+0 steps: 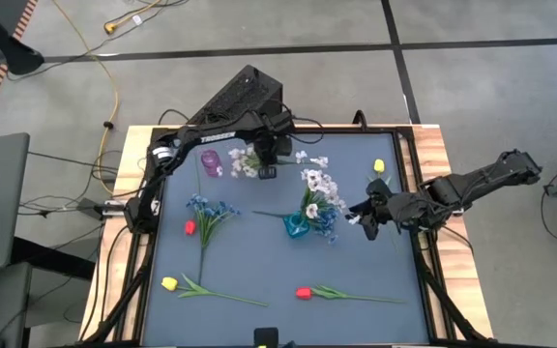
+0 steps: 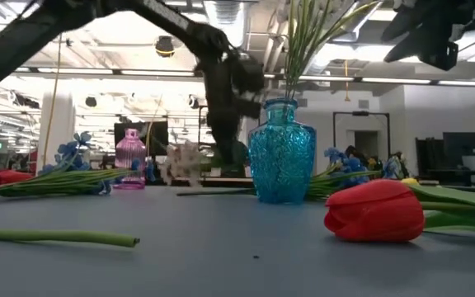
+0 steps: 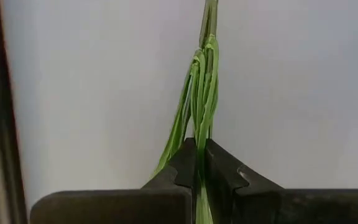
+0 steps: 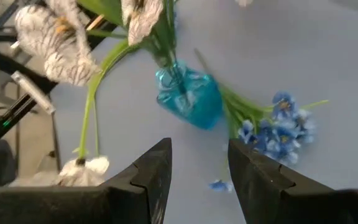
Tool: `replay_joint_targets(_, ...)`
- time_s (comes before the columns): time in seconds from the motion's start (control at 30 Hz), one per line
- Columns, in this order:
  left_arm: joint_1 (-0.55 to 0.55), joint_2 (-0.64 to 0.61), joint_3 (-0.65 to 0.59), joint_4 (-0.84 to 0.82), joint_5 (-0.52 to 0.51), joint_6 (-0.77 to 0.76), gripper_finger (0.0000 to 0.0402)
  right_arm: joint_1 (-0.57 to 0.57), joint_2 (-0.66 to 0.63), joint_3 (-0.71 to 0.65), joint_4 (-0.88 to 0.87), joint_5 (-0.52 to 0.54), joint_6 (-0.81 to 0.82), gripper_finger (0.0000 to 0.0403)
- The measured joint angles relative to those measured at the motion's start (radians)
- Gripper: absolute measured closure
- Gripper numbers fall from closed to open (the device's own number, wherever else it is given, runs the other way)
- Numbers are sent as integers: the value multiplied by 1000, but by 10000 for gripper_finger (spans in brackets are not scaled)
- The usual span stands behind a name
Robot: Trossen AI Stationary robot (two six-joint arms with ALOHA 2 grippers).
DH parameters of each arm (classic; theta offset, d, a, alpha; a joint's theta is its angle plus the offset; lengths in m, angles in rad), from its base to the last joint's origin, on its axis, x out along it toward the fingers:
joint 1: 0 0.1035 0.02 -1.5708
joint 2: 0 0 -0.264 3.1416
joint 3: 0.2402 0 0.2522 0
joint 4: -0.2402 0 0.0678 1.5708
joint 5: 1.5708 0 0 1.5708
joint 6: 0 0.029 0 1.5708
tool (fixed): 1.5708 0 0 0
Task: Sort flowers into vase by color
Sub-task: Put the top white flower into the blue vase
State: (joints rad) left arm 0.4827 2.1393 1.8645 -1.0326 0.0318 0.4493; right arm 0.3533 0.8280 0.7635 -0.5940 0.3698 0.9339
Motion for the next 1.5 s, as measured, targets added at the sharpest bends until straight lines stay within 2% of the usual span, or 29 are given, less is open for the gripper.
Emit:
replay_joint_targets(0.1, -5, -81, 0, -9, -37, -1, 399, 0, -19, 0, 7, -68, 2, 220)
replay_joint_targets(0.2, -1, -167, 0, 9, -60, -10, 399, 0, -41, 0, 9, -207, 46, 220)
replay_joint_targets(0.33, 8, -275, 0, 99, -64, -35, 399, 1, -67, 0, 13, -402, 124, 220)
replay_joint_targets(0.4, 14, -327, 0, 166, -60, -42, 400, 1, -79, 0, 46, -456, 139, 220)
replay_joint_targets(0.5, 15, -393, 0, 260, -59, -61, 400, -1, -101, 0, 181, -498, 106, 220)
replay_joint_targets(0.63, 26, -457, 0, 357, -60, -119, 400, -11, -128, 0, 452, -504, -24, 220)
replay_joint_targets(0.83, 46, -501, 1, 375, -3, -231, 400, -55, -137, 0, 895, -502, -351, 220)
replay_joint_targets(0.97, 45, -513, 1, 369, 31, -300, 400, -91, -135, 0, 1036, -501, -568, 220)
replay_joint_targets(1.03, 45, -520, 4, 367, 57, -342, 400, -114, -135, 4, 1056, -470, -737, 220)
replay_joint_targets(1.23, 64, -522, 98, 285, 169, -601, 400, -184, -107, 73, 1017, -227, -1342, 220)
replay_joint_targets(1.37, 100, -523, 162, 221, 270, -699, 400, -253, -54, 128, 993, -86, -1757, 220)
replay_joint_targets(1.5, 128, -523, 201, 162, 362, -803, 400, -340, 25, 165, 965, 3, -2107, 220)
